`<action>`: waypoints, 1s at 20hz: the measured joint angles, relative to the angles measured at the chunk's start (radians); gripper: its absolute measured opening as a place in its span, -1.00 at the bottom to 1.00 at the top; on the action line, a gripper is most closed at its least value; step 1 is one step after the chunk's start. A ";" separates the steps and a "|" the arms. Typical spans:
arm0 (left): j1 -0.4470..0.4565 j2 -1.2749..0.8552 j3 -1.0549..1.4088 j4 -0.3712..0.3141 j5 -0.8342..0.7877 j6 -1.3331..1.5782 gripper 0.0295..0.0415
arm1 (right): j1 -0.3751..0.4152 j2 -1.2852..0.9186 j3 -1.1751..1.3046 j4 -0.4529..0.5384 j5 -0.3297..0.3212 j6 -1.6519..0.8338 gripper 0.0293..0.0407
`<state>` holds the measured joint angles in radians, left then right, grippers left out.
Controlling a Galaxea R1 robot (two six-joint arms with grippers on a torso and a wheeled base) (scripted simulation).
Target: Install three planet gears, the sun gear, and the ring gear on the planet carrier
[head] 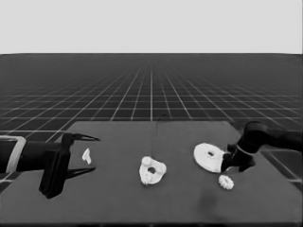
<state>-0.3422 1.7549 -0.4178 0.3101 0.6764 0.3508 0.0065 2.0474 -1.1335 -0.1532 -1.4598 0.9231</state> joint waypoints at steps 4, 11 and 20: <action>0.000 0.000 0.000 0.000 0.000 0.000 0.49 | 0.000 -0.015 -0.033 0.006 0.007 -0.049 0.61; 0.000 0.000 0.000 0.000 0.000 0.000 0.49 | -0.224 0.053 -0.158 -0.155 0.166 -0.075 0.61; 0.000 0.000 0.000 0.000 0.000 0.000 0.49 | -0.228 0.055 -0.163 -0.158 0.170 -0.075 -0.72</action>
<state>-0.3422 1.7549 -0.4178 0.3101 0.6764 0.3508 -0.2218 2.1026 -1.2961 -0.3116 -1.2901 0.8476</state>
